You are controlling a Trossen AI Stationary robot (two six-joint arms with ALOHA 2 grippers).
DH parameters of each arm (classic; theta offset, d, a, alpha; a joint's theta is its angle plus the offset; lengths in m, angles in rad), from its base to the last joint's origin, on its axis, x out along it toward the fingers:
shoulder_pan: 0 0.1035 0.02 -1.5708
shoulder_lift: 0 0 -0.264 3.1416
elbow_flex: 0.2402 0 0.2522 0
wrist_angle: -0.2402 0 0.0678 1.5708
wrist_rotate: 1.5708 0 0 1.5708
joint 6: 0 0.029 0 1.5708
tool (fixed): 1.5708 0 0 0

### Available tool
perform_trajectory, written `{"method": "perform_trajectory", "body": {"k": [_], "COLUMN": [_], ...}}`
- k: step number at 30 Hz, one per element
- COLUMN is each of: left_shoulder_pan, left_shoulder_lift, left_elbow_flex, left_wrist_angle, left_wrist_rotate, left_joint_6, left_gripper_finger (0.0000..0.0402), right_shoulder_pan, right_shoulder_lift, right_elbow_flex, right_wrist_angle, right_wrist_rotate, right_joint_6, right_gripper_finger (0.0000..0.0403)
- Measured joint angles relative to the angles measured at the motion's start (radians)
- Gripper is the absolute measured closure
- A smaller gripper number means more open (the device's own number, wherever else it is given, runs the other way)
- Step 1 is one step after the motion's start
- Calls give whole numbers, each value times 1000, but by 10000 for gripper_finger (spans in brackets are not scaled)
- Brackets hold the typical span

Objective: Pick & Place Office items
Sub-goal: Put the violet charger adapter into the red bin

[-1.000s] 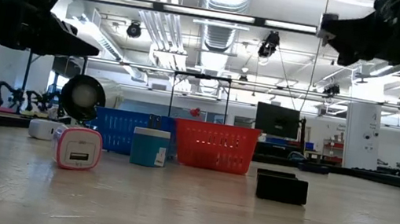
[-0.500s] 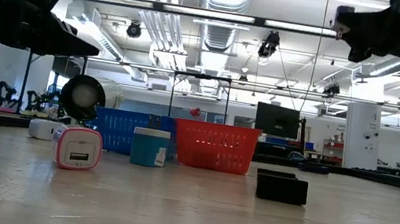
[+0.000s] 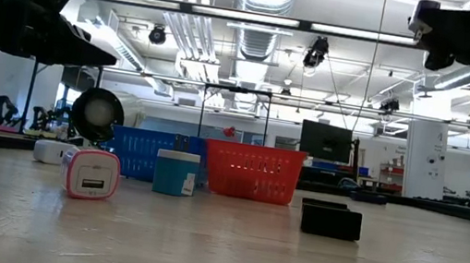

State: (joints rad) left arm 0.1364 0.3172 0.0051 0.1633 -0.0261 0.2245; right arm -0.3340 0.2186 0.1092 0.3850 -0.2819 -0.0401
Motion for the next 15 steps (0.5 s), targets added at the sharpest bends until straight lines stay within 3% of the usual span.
{"method": "perform_trajectory", "body": {"k": [15], "left_shoulder_pan": [0], "left_shoulder_lift": [0], "left_elbow_flex": [0], "left_wrist_angle": [0], "left_wrist_rotate": [0], "left_joint_6": [0], "left_gripper_finger": [399], "right_shoulder_pan": [0], "right_shoulder_lift": [-34], "right_elbow_flex": [-8], "right_wrist_angle": [-38], "right_wrist_rotate": [20], "right_joint_6": [-15], "right_gripper_finger": [273]}}
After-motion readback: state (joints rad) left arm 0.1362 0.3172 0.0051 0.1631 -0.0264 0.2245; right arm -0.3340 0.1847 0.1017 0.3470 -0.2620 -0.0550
